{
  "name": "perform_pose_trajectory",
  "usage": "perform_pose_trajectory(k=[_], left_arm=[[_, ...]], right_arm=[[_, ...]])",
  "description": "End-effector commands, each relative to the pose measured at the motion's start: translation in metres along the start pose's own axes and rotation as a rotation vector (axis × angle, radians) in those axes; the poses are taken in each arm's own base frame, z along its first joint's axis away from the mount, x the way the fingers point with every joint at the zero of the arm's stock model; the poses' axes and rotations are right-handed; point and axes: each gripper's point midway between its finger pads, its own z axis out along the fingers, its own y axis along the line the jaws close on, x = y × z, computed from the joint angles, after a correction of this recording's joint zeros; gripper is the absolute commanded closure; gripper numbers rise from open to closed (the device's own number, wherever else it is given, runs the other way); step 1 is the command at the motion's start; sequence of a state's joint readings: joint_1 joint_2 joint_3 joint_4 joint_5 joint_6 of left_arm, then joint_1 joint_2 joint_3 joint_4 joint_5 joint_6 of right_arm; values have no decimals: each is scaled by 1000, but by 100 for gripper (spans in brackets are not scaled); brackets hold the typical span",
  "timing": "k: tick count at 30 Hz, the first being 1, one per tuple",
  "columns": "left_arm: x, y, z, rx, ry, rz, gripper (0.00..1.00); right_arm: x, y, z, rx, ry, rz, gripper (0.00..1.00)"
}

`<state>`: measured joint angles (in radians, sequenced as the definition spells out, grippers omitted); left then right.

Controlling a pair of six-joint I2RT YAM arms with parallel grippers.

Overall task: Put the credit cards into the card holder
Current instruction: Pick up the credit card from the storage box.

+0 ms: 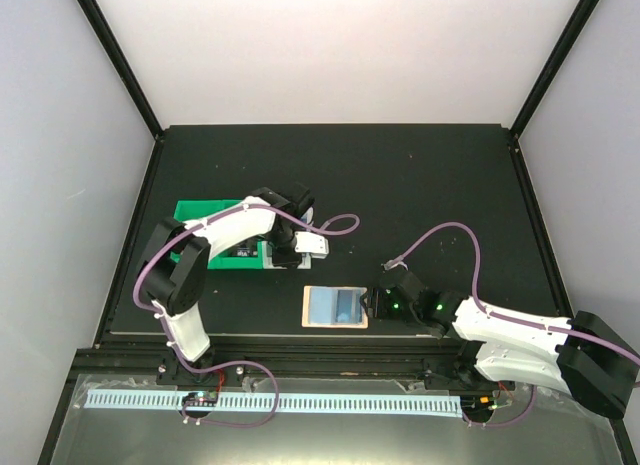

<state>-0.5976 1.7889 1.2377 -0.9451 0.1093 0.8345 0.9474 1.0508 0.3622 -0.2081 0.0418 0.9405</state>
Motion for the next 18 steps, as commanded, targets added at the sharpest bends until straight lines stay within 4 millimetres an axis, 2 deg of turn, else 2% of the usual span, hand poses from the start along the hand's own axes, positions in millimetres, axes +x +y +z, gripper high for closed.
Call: perform_pose_trajectory(k=[1,12,18], left_arm=[[-8,3,-33,-35,-56,-16,71],[-7,-3,-23,19,-50,-36,69],[-4,-4,-10,49,-20,-67,53]], right_arm=[[-9,10,-2,-28,-20,-6,38],[-7,9,-3,-27,-16,-5,39],[-7,8,-3,-26,-17,-4,39]])
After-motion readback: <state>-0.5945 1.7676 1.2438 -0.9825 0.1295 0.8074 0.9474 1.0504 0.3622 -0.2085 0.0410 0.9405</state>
